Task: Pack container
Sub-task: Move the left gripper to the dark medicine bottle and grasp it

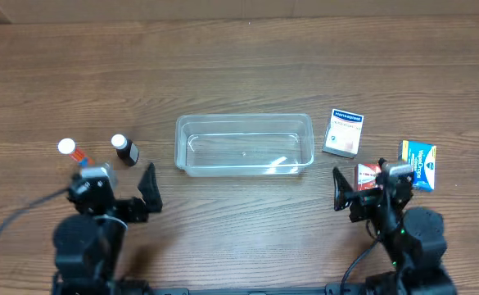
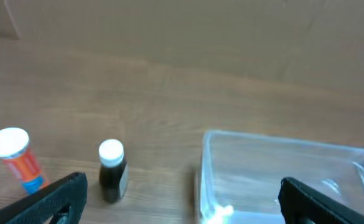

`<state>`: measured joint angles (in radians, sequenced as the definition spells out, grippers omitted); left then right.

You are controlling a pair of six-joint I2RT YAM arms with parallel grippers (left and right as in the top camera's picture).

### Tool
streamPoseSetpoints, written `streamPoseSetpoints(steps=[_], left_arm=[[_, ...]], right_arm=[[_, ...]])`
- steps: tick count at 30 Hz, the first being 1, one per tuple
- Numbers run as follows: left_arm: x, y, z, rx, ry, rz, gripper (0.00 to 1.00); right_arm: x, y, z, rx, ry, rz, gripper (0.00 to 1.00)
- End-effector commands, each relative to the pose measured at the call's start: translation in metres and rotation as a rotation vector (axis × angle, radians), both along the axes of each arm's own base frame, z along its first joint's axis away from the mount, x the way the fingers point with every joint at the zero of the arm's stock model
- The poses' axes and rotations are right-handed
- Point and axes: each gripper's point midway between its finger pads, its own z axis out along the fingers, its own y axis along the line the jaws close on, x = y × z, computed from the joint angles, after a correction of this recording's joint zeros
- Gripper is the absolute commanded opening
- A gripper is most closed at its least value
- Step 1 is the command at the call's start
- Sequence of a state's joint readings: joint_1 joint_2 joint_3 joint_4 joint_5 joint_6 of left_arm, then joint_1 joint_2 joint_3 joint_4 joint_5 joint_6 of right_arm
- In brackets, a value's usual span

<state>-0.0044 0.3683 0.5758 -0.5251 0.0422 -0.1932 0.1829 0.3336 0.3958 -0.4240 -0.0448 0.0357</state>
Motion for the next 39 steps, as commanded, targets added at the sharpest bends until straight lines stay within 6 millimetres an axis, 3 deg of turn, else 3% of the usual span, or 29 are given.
streamPoseSetpoints(steps=[1, 4, 7, 10, 12, 15, 17, 19, 24, 29, 36, 39], left_arm=[[0.009, -0.001, 0.038, -0.016, 0.125, -0.001, 1.00], [0.017, -0.002, 0.034, -0.018, 0.377, -0.005, 1.00], [0.015, -0.002, 0.025, -0.020, 0.608, -0.004, 1.00], [0.012, 0.001, 0.006, -0.005, 0.781, 0.012, 1.00], [0.017, 0.014, -0.002, 0.036, 0.814, 0.071, 1.00], [0.026, 0.040, -0.007, 0.005, 0.825, 0.177, 1.00], [0.034, 0.062, -0.019, -0.009, 0.870, 0.214, 1.00], [0.052, 0.068, -0.041, -0.003, 0.957, 0.141, 1.00], [0.088, 0.073, -0.091, 0.053, 1.103, 0.032, 1.00], [0.123, 0.066, -0.095, 0.121, 1.002, -0.024, 0.98], [0.131, 0.056, -0.139, 0.125, 1.109, -0.067, 0.94], [0.130, 0.060, -0.143, 0.143, 1.129, -0.052, 0.84]], right_arm=[[0.008, -0.001, 0.041, 0.005, 0.082, -0.018, 1.00], [0.021, 0.002, 0.052, -0.005, 0.263, -0.026, 1.00], [0.021, 0.003, 0.037, -0.042, 0.481, -0.025, 1.00], [0.025, 0.002, 0.030, -0.069, 0.588, -0.037, 1.00], [0.033, -0.012, 0.031, -0.046, 0.580, -0.103, 1.00], [0.035, -0.049, 0.028, 0.051, 0.606, -0.266, 1.00], [0.037, -0.057, 0.025, 0.113, 0.628, -0.277, 1.00], [0.039, -0.058, 0.017, 0.115, 0.660, -0.280, 1.00], [0.043, -0.058, -0.004, 0.111, 0.746, -0.283, 1.00], [0.047, -0.058, -0.017, 0.109, 0.794, -0.285, 1.00], [0.047, -0.058, -0.017, 0.108, 0.795, -0.285, 1.00], [0.047, -0.058, -0.017, 0.108, 0.795, -0.285, 1.00]])
